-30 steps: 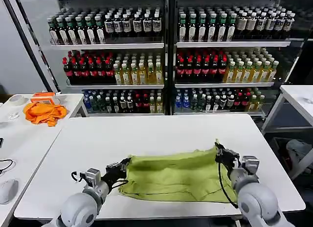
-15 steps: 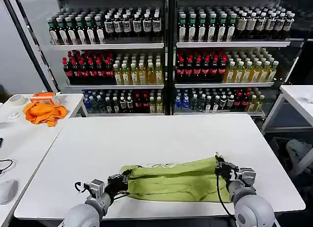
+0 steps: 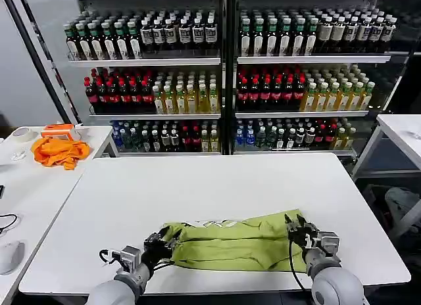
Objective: Fold and organize the clothes.
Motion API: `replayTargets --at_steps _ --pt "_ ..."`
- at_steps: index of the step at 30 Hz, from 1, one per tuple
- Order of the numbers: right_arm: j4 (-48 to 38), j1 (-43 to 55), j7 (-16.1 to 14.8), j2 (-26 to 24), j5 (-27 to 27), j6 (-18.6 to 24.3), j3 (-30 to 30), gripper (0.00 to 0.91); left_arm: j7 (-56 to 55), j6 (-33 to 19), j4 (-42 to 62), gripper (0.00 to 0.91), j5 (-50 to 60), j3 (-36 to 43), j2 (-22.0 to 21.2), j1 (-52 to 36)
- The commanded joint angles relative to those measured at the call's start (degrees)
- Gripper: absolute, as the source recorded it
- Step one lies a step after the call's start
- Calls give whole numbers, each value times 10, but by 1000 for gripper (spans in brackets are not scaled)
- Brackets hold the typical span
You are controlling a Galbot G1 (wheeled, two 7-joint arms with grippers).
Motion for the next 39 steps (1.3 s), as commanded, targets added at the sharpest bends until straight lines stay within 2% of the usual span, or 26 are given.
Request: replayTargets --at_steps 1,12,22,23,24,25,28,29,32,39 --pt "7 -9 -4 4 -25 10 4 907 -16 -26 -19 907 23 -13 -27 27" --pt "19 -21 -4 11 -25 10 14 907 -47 -32 2 907 73 -18 -109 56" --pt "23 -26 -3 17 -27 10 11 907 -57 -34 22 907 95 -18 -160 68" --pt "23 -27 -3 17 -27 10 11 907 -58 -33 26 796 97 -18 -165 69" --pt "24 -27 -3 17 -27 10 11 907 -58 -33 28 645 98 -17 -166 69" --pt "25 -28 -3 17 -27 10 11 907 -58 -34 30 292 98 -17 -169 70" --pt "28 -31 -4 16 -27 10 13 907 -57 -38 40 71 98 -18 -176 70" --pt "29 -33 -4 15 -28 10 13 907 -57 -41 42 30 97 -18 -179 71" --pt "35 -36 -4 15 -28 10 14 907 -56 -46 46 10 97 -19 -183 72" --pt "41 -35 -3 13 -27 10 13 907 -54 -51 54 20 90 -23 -191 72"
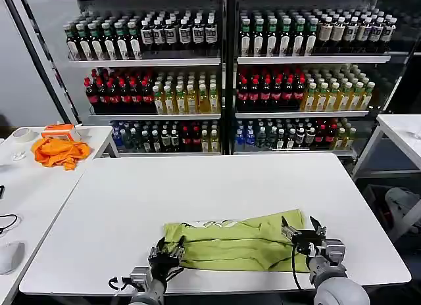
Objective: Fold and organize the clothes.
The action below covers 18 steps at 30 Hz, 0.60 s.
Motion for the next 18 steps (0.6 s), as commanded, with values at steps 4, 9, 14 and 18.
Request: replayTargets --at_steps 4,9,14,18 --pt "6 -1 0 -1 0 0 1 907 0 -6 9 20 -15 -8 -17 6" --pt "6 2 0 -3 1 0 0 907 7 -16 -4 20 -46 -33 -14 10" --pt "1 14 1 -6 4 0 -4 907 11 -14 -26 20 -83 -79 8 11" --pt "-4 24 1 -9 8 0 -8 907 12 -10 -48 20 -127 -146 50 16"
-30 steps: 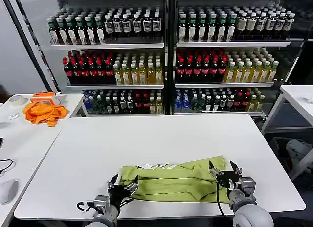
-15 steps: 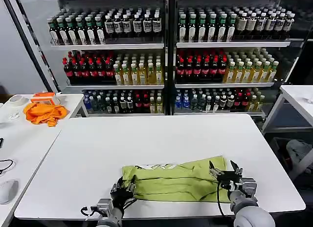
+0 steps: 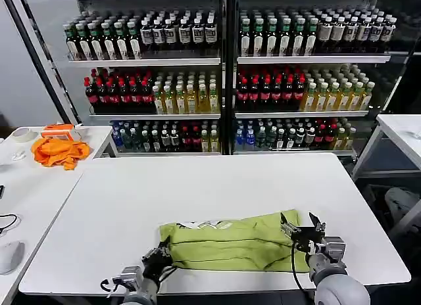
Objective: Fold and organize the clothes.
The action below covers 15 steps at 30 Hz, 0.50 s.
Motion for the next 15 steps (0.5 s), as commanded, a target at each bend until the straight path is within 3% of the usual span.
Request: replayTargets --at_steps 1,9,13,15 --pt "-2 8 0 0 1 0 0 907 1 -2 -32 20 -76 -102 50 1" --pt "-9 21 -1 -6 8 0 -2 907 8 10 -13 20 -156 -239 157 10" --pt "-7 20 -1 -8 8 0 -2 907 7 23 -12 20 -217 -276 172 13" --pt "-6 18 -1 -9 8 0 -2 907 7 33 -39 20 -303 -280 170 17"
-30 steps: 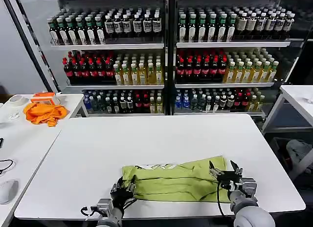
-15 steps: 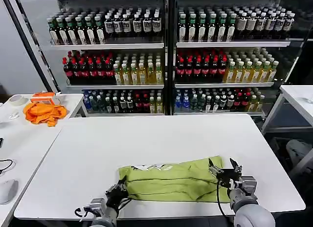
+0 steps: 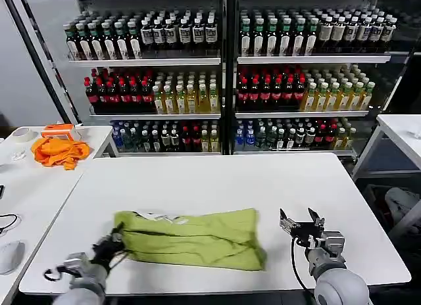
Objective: Fold and organize the clothes.
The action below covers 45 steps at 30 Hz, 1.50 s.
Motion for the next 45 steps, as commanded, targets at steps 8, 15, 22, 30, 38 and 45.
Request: replayTargets --at_steps 8,15,22,30,38,45 --pt "0 -3 1 5 -4 -1 -1 907 30 26 -158 20 -293 12 -12 14" --pt "1 -10 -1 5 -10 0 1 907 33 26 -169 20 -332 120 -66 -10" --pt "5 -9 -3 -8 -7 1 4 907 29 21 -95 20 -300 193 -102 -65" --pt "5 -1 -5 -16 -4 1 5 907 30 19 -16 20 -235 263 -138 -91" --pt "-2 4 -7 -13 -4 3 -2 907 63 40 11 907 -164 291 -146 -111" --pt "-5 5 -10 -9 -8 5 -14 907 101 48 14 907 -60 306 -147 -131"
